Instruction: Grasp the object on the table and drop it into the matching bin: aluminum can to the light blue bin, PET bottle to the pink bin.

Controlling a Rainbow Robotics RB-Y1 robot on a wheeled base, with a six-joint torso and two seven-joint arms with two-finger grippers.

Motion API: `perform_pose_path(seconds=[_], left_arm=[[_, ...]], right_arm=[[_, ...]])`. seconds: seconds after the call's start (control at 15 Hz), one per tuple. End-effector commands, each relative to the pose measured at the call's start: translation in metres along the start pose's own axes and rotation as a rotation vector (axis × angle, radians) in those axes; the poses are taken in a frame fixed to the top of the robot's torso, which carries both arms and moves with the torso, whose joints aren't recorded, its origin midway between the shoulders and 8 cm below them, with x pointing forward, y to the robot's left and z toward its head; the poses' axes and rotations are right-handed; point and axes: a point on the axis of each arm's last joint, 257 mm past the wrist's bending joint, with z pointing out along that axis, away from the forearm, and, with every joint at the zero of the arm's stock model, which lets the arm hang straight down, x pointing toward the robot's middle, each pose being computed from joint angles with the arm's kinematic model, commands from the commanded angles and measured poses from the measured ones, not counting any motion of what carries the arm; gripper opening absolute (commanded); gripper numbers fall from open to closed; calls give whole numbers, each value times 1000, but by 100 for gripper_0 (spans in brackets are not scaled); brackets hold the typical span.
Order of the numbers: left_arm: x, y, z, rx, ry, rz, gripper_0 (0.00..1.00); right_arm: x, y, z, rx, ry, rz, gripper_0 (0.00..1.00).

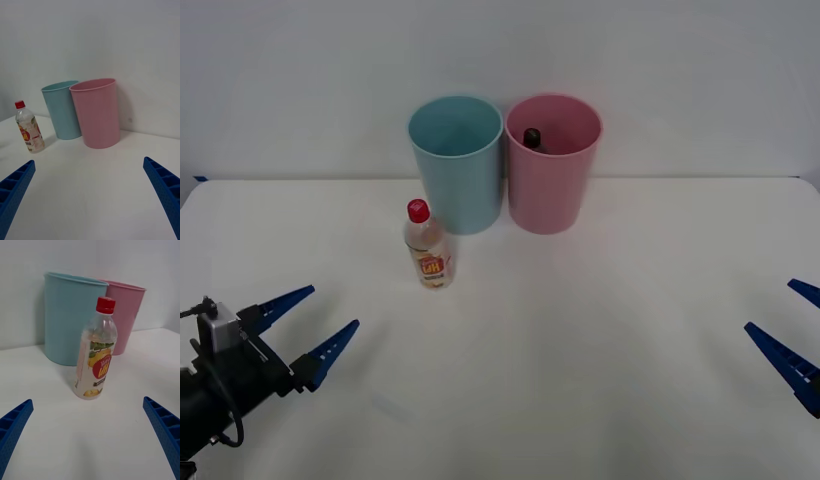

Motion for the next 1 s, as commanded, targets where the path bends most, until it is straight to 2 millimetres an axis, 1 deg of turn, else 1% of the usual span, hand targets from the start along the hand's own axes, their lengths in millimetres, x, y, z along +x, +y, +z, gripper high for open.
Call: perform_pose_path(seconds=[0.07,0.53,0.73,1.0], left_arm=[[2,4,22,19,-6,-7,100],[6,6,76,72,-14,-6,100],[8,6,97,71,-31,28,100],[8,2,118,65,-28,75,100]], right_arm=[[0,0,0,0,0,0,100],[0,0,0,0,0,0,100],[0,0,0,0,0,0,100],[0,0,0,0,0,0,100]])
